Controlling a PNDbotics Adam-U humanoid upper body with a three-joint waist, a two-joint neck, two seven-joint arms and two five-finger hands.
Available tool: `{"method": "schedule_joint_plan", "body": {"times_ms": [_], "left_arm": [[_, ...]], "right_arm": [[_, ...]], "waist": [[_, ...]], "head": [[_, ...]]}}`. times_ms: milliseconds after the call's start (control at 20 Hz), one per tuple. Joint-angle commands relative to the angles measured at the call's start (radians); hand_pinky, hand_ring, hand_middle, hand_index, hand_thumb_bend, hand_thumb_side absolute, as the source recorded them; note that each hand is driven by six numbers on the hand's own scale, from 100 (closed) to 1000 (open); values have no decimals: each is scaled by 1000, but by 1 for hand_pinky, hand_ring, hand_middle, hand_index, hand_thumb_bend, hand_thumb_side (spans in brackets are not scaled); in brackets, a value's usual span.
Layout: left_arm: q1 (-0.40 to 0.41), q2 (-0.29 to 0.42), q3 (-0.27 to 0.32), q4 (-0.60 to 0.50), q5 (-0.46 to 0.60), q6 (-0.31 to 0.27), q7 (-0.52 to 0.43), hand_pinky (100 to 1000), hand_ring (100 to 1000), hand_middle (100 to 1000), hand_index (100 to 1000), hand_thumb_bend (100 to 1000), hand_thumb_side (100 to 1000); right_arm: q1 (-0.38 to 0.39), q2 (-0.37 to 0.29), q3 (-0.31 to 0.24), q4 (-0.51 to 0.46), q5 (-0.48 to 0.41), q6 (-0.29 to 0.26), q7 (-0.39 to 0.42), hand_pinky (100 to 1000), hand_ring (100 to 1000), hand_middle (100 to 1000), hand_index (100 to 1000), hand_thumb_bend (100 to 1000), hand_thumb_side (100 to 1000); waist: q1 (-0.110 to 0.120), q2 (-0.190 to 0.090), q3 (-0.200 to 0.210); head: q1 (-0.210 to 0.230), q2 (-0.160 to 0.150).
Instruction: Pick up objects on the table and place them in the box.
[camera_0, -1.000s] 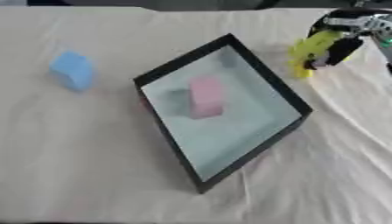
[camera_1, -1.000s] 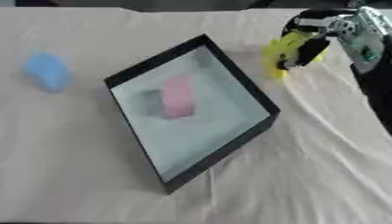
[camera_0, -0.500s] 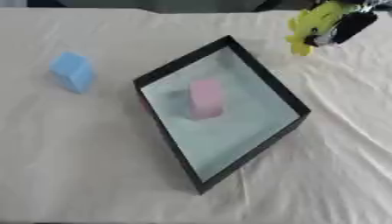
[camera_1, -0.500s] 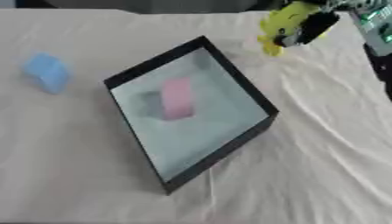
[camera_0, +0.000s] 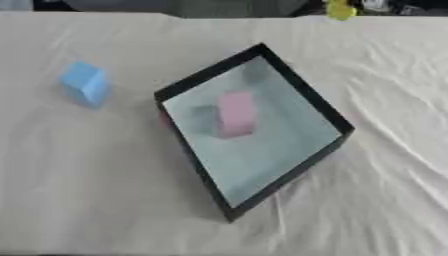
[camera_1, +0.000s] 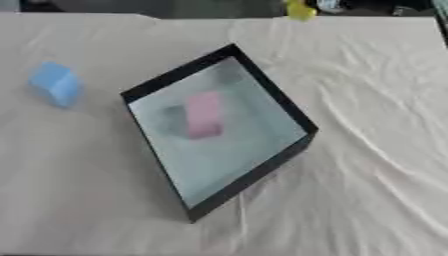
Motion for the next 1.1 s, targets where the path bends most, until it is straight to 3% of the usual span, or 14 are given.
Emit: {"method": "schedule_joint_plan", "body": {"times_ms": [50, 400, 800, 1100], "left_arm": [[-3, 29, 1, -13, -4, 0, -1, 841, 759, 776, 776, 100, 794], [-5, 28, -2, -14, -3, 1, -4, 840, 760, 777, 776, 100, 795], [-5, 27, -3, -18, -2, 1, -4, 840, 761, 778, 777, 100, 794], [-5, 22, -6, -19, 0, 1, -6, 839, 761, 778, 776, 100, 796]], "right_arm": [[-36, -37, 6, -88, -56, 35, -1, 781, 603, 419, 623, 315, 191], [-70, -25, 59, -229, -149, 116, 14, 779, 600, 421, 627, 300, 196], [-98, 10, 115, -321, -207, 167, 52, 775, 599, 422, 628, 290, 202], [-80, 45, 171, -307, -198, 191, 103, 773, 601, 427, 632, 279, 213]], "waist": [[1, -23, 1], [0, -24, 4], [2, -30, 7], [5, -28, 12]], "head": [[4, -1], [1, -1], [-4, -1], [-11, -1]]}}
